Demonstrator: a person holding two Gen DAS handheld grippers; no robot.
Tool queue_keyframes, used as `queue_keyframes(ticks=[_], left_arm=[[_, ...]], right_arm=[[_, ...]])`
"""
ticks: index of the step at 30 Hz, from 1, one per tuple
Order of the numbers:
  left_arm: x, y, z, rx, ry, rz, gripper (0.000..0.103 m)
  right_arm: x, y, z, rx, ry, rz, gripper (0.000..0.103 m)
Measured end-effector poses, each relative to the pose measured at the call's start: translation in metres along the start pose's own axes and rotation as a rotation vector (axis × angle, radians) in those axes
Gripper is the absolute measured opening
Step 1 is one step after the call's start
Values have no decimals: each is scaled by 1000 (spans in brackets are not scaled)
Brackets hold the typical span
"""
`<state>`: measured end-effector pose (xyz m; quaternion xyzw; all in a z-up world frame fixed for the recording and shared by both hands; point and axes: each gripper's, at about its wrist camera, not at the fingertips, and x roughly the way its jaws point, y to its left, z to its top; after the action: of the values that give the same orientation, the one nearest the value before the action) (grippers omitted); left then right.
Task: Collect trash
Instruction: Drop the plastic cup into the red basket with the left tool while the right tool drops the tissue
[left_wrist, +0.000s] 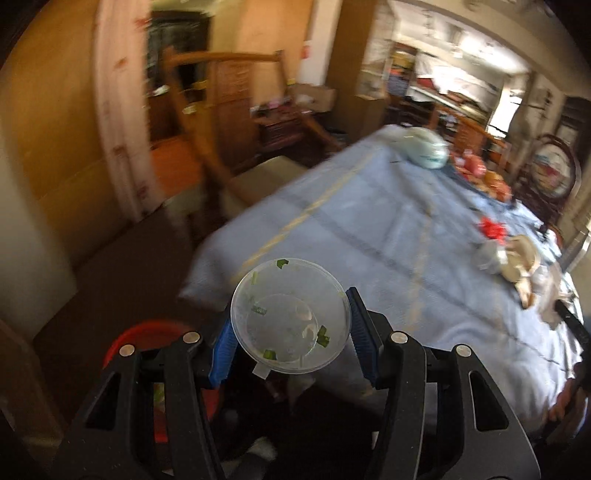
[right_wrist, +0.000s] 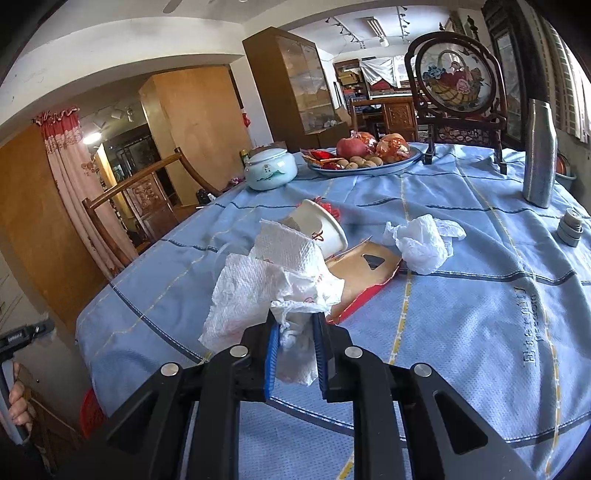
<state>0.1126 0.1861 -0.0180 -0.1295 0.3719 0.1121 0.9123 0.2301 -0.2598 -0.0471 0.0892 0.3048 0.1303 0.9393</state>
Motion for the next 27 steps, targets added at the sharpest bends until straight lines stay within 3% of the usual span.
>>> queue_keyframes(ticks=[7,10,16,17,20,24,27], left_arm=[[7,80,-41,-146,81,124,54],[14,107,-56,-200,111,150,54],[20,138,-67,-258,113,156,55],[20,140,-67,-259,109,166,57],[15,150,-70,-279,85,189,78],[6,156,-71,-285,47,221,83],[-1,157,-71,-290,11,267,93]], right_arm=[[1,-3,3,33,0,-7,18],[-1,1,5,82,-3,54,18],[-17,60,15,-20,-52,107,18],[-19,78,16,-53,-55,127,18],[-16,117,18,-111,-38,189,18],[-4,164,14,-164,15,303,18],[8,201,7,-206,66,387,18]])
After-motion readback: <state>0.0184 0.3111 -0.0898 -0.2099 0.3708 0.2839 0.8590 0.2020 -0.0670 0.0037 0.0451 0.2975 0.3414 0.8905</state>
